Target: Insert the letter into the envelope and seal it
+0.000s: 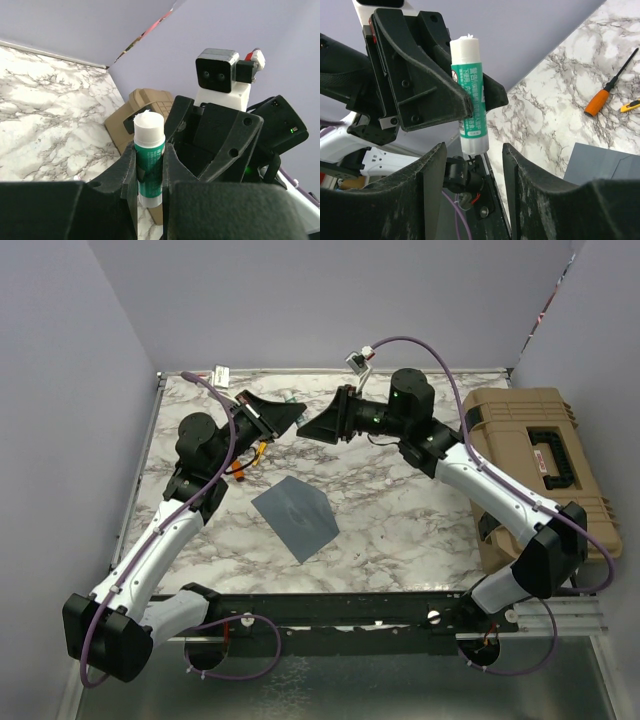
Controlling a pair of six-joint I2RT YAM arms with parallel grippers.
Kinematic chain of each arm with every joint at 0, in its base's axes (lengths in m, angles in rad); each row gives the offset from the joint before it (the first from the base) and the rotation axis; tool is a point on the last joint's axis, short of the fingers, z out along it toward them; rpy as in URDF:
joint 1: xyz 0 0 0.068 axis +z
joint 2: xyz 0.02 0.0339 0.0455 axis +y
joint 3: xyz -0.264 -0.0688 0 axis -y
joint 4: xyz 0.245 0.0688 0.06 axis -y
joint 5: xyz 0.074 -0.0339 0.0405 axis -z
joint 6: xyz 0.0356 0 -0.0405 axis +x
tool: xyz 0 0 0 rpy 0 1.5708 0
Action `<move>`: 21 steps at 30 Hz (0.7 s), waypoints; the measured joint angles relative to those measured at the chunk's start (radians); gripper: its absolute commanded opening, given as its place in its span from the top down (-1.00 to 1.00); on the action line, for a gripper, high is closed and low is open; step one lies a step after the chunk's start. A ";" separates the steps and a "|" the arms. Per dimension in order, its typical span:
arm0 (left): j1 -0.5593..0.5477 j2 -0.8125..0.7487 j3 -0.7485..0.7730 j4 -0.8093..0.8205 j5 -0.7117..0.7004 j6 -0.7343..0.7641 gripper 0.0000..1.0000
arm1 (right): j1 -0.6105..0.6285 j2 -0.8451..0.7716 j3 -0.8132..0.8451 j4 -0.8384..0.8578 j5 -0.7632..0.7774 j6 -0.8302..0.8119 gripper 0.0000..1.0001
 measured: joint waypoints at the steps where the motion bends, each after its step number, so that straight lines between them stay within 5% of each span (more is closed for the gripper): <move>1: 0.000 0.000 0.000 0.001 -0.002 -0.009 1.00 | 0.003 0.007 0.004 0.000 0.000 0.003 0.07; 6: 0.000 0.000 0.000 0.016 -0.006 -0.043 1.00 | 0.004 0.024 0.024 0.011 0.003 0.028 0.36; 11: 0.000 -0.002 0.000 0.050 -0.005 -0.090 1.00 | 0.004 0.024 0.024 0.065 0.005 0.090 0.95; 21: 0.005 -0.004 0.039 0.192 0.010 -0.174 1.00 | -0.005 -0.003 -0.037 0.337 0.033 0.536 0.99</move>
